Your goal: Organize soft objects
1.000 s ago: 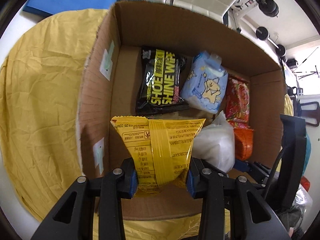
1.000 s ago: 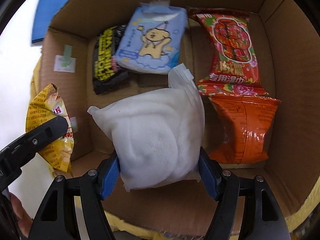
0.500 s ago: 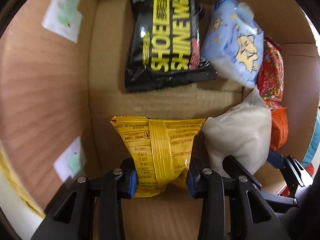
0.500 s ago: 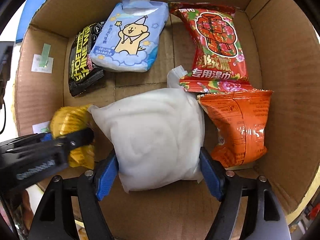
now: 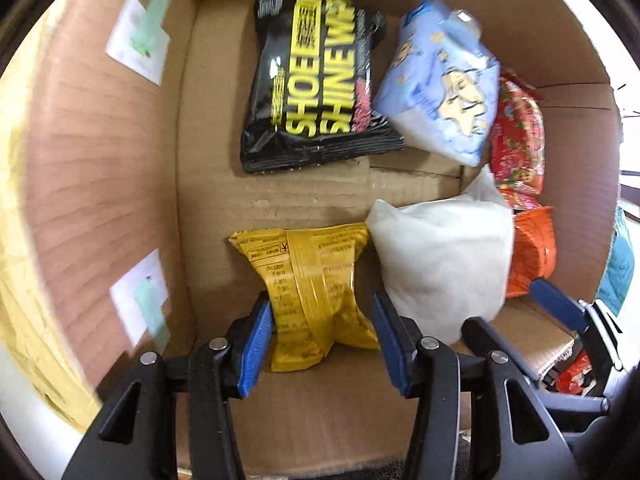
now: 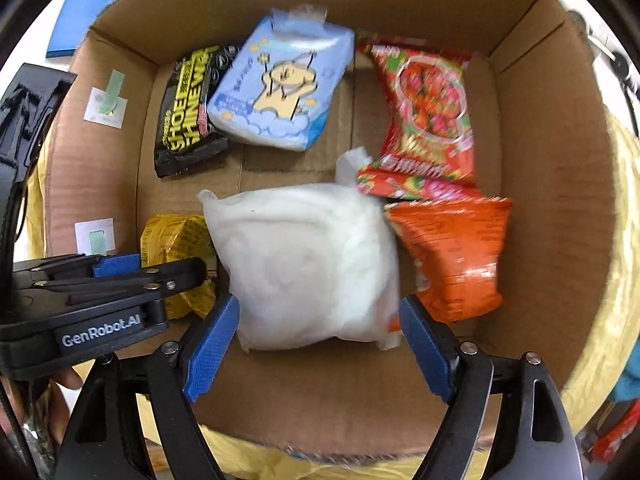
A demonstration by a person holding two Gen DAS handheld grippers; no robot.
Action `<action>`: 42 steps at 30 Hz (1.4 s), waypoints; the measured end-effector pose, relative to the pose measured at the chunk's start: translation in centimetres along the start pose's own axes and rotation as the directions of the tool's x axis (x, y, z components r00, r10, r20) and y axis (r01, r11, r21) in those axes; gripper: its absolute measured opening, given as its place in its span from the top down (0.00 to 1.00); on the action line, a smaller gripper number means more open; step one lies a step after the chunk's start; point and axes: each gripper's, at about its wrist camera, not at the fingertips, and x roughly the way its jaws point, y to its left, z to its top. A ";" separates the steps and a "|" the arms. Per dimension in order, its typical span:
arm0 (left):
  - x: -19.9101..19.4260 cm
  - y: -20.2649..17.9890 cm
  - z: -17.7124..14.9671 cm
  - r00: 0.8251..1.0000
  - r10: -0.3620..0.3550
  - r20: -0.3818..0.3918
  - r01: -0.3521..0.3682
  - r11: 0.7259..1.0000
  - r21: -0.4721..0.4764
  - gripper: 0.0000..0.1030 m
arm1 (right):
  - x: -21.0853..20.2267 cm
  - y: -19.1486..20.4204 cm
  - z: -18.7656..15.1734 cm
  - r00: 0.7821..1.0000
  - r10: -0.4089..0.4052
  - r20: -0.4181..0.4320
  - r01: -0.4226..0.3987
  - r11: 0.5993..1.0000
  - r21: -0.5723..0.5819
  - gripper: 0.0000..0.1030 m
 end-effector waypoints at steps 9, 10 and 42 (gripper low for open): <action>-5.1 -2.1 -2.9 0.991 0.008 0.137 -0.010 1.000 0.010 0.54 | -4.1 -1.9 -0.6 0.996 -0.044 0.082 0.045 0.999 -0.005 0.18; -5.6 -2.1 -3.0 0.989 0.006 0.149 -0.008 1.000 0.012 0.53 | -4.4 -2.1 -0.6 0.995 -0.050 0.090 0.050 0.999 -0.001 0.18; -17.9 -5.4 -14.0 0.828 0.081 0.555 -0.100 0.995 0.005 0.01 | -16.4 -5.0 -9.3 0.939 -0.102 0.329 0.093 0.995 0.044 0.00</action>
